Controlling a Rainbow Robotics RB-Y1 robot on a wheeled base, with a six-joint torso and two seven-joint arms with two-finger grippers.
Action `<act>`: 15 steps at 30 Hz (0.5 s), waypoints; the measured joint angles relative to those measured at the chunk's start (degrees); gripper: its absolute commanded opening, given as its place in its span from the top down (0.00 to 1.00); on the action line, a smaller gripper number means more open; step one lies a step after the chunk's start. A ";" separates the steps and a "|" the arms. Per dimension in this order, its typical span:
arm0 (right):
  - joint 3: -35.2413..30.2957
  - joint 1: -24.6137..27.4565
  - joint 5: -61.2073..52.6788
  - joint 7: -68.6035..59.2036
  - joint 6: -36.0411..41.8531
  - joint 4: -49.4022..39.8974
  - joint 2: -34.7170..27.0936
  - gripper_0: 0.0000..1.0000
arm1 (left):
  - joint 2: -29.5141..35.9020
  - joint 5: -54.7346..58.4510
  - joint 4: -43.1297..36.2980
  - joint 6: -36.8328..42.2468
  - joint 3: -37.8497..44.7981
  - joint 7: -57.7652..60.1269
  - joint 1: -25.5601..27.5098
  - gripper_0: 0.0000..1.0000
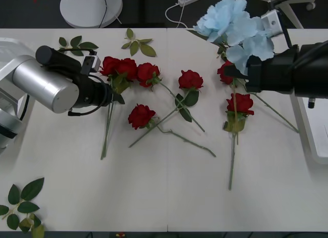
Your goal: Place the red flowers into the right box and the blue flowers into the left box. If a person shows an open palm, hand one flower to the person first, then continue sorting.
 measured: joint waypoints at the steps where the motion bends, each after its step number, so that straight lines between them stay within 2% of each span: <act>1: 1.82 -1.51 -0.05 0.67 -1.57 0.63 0.47 1.00 | 2.22 2.19 -2.62 -0.56 0.01 0.00 0.67 0.00; 6: 8.28 -7.34 -0.05 1.15 -5.40 3.48 3.39 1.00 | 12.05 10.39 -15.63 -4.42 3.05 0.00 7.78 0.00; 11: 11.21 -10.16 0.25 1.16 -8.83 4.66 6.35 1.00 | 15.42 16.37 -26.52 -8.52 13.18 -0.06 21.18 0.00; 15: 11.97 -11.13 1.22 1.16 -10.04 4.80 8.81 1.00 | 15.52 20.66 -32.25 -16.94 19.14 -0.89 32.95 0.00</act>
